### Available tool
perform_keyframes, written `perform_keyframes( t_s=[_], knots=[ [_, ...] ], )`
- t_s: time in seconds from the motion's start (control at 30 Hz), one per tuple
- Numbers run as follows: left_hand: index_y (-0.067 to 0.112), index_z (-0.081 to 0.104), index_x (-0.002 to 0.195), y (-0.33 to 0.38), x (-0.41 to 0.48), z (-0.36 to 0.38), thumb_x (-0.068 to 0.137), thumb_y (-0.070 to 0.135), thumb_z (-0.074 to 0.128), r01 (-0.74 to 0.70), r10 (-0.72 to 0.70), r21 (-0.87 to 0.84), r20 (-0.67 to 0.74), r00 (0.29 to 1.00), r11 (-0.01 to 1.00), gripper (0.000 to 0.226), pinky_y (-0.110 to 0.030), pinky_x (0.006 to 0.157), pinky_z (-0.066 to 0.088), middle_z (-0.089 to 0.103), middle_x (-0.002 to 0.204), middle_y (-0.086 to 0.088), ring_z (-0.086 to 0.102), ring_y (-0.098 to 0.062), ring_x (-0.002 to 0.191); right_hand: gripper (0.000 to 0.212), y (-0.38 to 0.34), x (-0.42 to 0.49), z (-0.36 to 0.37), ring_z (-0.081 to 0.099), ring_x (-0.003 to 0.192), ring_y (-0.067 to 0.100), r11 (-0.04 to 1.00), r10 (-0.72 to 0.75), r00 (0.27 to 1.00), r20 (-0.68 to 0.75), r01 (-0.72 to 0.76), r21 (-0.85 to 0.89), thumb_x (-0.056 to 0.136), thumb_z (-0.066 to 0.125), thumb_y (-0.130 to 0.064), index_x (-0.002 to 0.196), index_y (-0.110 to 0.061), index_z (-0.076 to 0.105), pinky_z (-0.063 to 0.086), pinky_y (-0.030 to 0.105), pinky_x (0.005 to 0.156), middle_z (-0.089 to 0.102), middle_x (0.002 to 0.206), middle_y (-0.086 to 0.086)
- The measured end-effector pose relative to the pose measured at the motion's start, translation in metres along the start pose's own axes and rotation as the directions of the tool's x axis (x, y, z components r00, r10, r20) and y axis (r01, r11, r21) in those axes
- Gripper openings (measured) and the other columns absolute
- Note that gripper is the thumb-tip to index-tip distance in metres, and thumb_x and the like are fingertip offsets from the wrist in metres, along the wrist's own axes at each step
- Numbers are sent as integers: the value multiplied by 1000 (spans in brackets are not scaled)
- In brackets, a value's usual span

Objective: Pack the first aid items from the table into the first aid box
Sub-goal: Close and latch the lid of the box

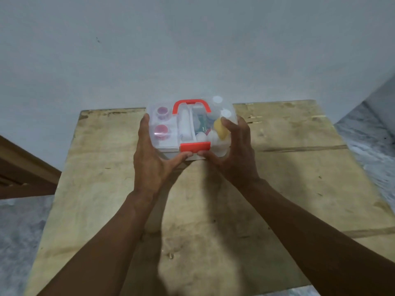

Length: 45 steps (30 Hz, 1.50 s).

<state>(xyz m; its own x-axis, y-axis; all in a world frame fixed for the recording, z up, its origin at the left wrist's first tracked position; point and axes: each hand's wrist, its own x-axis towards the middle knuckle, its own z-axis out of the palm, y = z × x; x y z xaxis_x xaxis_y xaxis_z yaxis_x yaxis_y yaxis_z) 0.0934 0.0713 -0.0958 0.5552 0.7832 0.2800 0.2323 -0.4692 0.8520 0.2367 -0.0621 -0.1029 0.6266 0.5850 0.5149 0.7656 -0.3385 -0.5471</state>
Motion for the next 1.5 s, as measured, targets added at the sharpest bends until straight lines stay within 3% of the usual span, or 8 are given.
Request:
perform_keyframes(
  t_s=[0.47,0.57,0.67,0.8,0.9,1.1,1.3,1.5],
  knots=[
    [23,20,150,0,-6,6,64,52,81,10,-10,18,-21,1000,1000,108,-48,105,46,38,152,-6,47,-25,133,82,5,-2,9,49,125,29,1000,17,1000,-26,-18,-23,69,76,-57,130,-27,31,55,52,93,47,140,20],
    [25,19,148,4,-2,2,61,56,82,45,-45,7,32,998,999,112,-29,105,44,36,151,1,45,-17,132,85,-1,3,4,50,121,29,999,48,999,-9,-48,-13,64,78,-58,129,-25,32,55,53,91,49,136,19],
    [24,14,149,6,3,-2,55,57,86,80,-78,-14,75,994,997,122,-3,91,37,37,149,4,44,-7,126,87,-5,5,-2,50,118,31,998,61,998,7,-61,26,62,74,-61,128,-21,33,56,53,87,50,132,19],
    [27,9,152,13,4,-4,48,60,87,168,-166,-14,84,982,986,133,-22,95,42,41,148,1,48,-17,127,116,-9,8,-13,41,129,25,952,233,966,114,-250,177,54,84,-55,144,-14,23,49,50,101,35,145,12],
    [27,24,145,16,6,-6,52,48,92,151,-146,-52,85,986,987,116,-18,89,50,49,137,8,53,-9,115,126,-10,13,-12,40,135,26,920,301,931,205,-340,196,51,84,-62,149,-17,19,46,50,106,34,151,7],
    [39,24,133,19,28,-4,56,41,91,154,-144,-102,98,985,983,102,2,74,45,48,128,14,56,1,97,124,-2,39,0,45,132,20,910,321,908,270,-375,179,53,80,-70,149,-23,18,51,49,101,38,147,-2],
    [28,20,146,3,62,2,51,52,90,197,-190,-55,109,976,979,121,-39,96,53,50,140,2,56,-20,120,121,5,68,13,44,131,22,918,316,908,274,-366,154,55,77,-72,148,-22,18,51,51,99,36,147,1],
    [23,20,148,0,67,11,58,33,92,215,-207,-70,107,972,974,116,1,77,40,45,133,9,50,-11,116,127,19,73,25,41,135,22,918,335,897,288,-379,114,55,79,-74,151,-23,13,50,52,99,32,151,-2]
  ],
)
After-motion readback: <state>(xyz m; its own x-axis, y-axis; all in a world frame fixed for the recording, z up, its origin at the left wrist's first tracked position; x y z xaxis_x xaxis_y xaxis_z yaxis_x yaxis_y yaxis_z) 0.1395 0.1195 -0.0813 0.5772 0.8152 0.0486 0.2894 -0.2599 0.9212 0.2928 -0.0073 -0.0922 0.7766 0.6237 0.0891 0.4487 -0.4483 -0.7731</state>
